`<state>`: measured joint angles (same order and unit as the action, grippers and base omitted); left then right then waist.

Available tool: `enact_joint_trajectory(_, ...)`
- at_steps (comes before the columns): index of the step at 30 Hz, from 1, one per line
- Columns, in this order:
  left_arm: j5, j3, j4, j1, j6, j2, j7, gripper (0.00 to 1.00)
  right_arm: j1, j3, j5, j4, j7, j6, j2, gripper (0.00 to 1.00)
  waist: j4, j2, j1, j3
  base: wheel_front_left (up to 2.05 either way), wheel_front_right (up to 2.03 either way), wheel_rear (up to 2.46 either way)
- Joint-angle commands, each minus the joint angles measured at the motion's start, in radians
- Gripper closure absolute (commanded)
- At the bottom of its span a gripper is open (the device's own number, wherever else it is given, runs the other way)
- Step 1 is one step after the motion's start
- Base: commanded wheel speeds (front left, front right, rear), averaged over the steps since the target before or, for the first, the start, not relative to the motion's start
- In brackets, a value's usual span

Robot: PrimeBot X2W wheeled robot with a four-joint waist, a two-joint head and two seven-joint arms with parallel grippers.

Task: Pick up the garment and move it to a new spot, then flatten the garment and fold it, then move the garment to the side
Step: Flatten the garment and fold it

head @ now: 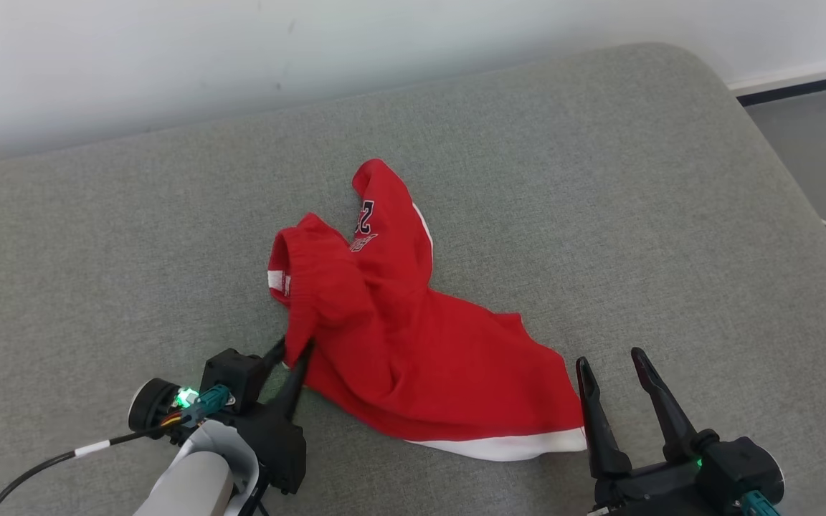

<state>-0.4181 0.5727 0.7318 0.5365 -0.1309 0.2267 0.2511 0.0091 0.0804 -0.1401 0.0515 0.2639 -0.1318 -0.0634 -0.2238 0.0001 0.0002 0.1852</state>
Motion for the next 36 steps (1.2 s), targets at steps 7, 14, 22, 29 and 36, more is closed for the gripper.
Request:
enact_joint_trajectory(7, -0.001, -0.028, -0.046, -0.037, 0.002, 0.018, 0.014, 1.00, 0.032, -0.004, 0.005, -0.009, 0.001, 0.002, -0.005, 0.00, 0.064, -0.0001, -0.0002, -0.056, 0.00, 0.00, 0.00)
enact_joint_trajectory(14, 0.035, -0.086, -0.225, -0.196, 0.044, 0.064, 0.014, 1.00, 0.064, 0.003, -0.002, -0.001, 0.001, 0.002, -0.003, 0.00, 0.175, -0.0001, -0.0002, -0.107, 0.00, 0.00, 0.00)
enact_joint_trajectory(22, 0.013, -0.085, -0.373, -0.402, 0.093, 0.100, -0.009, 1.00, 0.066, 0.011, -0.003, 0.002, 0.001, 0.002, -0.001, 0.00, 0.259, -0.0001, -0.0002, -0.114, 0.00, 0.00, 0.00)
enact_joint_trajectory(29, 0.001, -0.057, -0.417, -0.461, 0.102, 0.088, -0.036, 1.00, 0.056, 0.024, -0.007, 0.014, 0.001, 0.002, -0.006, 0.00, 0.252, -0.0001, -0.0002, -0.113, 0.00, 0.00, 0.00)
enact_joint_trajectory(36, 0.003, -0.048, -0.401, -0.397, 0.089, 0.070, -0.038, 1.00, 0.042, 0.023, 0.000, 0.026, 0.001, 0.002, -0.014, 0.00, 0.199, -0.0001, -0.0002, -0.110, 0.00, 0.00, 0.00)
